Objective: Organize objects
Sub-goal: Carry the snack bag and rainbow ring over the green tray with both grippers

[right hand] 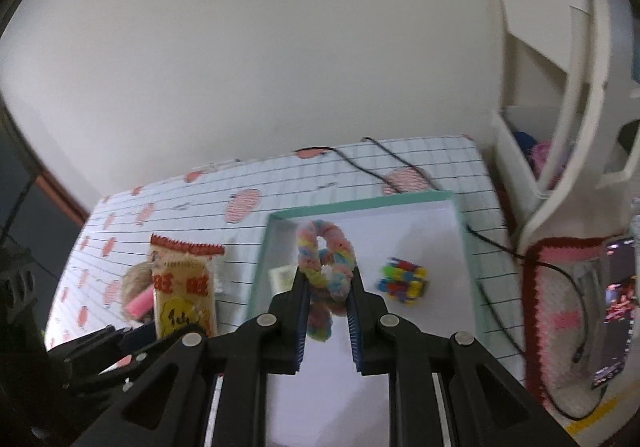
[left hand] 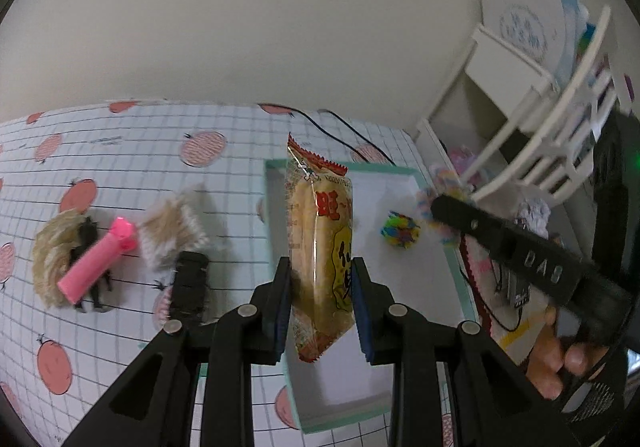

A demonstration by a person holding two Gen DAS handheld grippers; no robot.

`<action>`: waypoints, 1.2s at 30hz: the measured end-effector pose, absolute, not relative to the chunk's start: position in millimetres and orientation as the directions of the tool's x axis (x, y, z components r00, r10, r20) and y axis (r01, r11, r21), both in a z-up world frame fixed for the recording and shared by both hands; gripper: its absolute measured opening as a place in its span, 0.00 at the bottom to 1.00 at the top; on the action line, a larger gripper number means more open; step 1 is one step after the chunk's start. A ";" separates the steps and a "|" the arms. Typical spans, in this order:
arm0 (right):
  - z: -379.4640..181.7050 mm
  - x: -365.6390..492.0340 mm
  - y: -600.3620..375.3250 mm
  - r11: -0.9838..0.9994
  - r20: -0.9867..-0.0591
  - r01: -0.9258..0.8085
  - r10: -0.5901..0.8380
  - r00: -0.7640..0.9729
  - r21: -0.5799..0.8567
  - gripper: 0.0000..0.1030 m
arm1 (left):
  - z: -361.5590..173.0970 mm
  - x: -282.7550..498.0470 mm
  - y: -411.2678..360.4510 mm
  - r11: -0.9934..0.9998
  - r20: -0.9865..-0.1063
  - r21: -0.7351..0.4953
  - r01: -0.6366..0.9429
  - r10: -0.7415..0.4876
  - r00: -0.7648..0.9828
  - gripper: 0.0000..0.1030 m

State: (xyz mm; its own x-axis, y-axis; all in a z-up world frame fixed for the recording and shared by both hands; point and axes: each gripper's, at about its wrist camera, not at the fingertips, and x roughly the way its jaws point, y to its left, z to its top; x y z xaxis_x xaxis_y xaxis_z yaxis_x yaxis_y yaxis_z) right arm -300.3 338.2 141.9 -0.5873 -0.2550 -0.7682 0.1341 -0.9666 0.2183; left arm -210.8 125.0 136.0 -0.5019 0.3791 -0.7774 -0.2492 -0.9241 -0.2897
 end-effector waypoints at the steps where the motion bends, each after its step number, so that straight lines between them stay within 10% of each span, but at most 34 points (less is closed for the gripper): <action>1: 138.1 -301.2 341.7 -0.969 -0.774 0.124 -0.246 -0.584 0.215 0.18 | 132.7 -211.1 128.5 -0.922 -0.780 -0.290 -0.256 0.382 -0.496 0.28; 36: 48.1 -318.4 386.9 -0.996 -0.893 -0.037 -0.055 -0.447 0.079 0.18 | 49.7 -208.8 159.7 -0.919 -0.874 -0.272 -0.287 0.360 -0.326 0.28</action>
